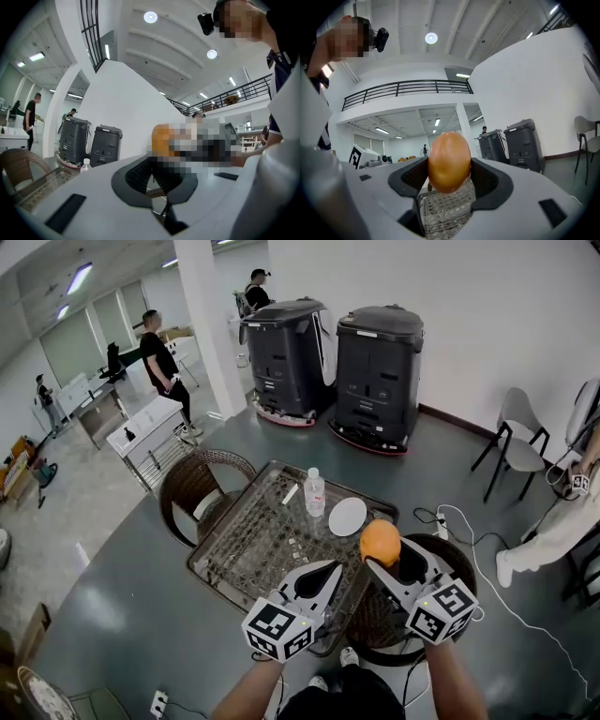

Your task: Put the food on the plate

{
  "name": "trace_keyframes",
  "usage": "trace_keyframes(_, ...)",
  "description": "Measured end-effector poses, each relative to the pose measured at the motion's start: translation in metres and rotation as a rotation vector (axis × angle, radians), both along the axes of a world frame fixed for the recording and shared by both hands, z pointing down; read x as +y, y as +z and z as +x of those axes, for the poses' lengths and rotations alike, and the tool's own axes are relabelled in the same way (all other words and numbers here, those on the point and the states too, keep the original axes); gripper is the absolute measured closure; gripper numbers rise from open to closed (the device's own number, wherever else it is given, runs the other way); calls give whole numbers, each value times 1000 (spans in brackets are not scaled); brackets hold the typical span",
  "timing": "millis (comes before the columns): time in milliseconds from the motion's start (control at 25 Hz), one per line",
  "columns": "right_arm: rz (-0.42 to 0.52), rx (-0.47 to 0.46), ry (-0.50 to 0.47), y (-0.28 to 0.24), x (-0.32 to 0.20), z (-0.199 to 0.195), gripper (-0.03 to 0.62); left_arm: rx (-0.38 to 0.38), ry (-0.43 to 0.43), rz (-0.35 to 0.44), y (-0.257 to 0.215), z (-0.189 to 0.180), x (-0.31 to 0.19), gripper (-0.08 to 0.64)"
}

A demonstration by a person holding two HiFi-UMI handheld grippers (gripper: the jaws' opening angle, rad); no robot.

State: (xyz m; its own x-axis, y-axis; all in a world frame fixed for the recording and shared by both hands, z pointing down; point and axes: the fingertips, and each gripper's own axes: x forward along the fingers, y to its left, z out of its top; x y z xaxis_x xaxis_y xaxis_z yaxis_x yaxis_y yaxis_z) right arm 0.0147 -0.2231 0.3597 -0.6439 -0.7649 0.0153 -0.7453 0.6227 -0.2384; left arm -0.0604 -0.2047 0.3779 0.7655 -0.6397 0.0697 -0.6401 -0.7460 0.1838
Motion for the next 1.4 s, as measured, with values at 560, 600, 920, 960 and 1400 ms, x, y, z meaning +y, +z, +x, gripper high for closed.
trace_keyframes(560,-62,-20,-63,35,-89,16,301,-42,-48,-47,24,21,-77,553)
trace_keyframes(600,-78,-15,-65,44,-95,17,301,-45,-53,-55,28,21,-80,553)
trace_keyframes(920,-256,10,-83,137,-147,17,301,-81,-87,-168,84,22,-116,554)
trace_keyframes(960,-271,12,-83,146,-154,17,301,-84,-87,-181,91,23,-120,553)
trace_keyframes(1400,-424,150,-85,266,-229,9,301,-153,-76,-269,160,29,-166,553)
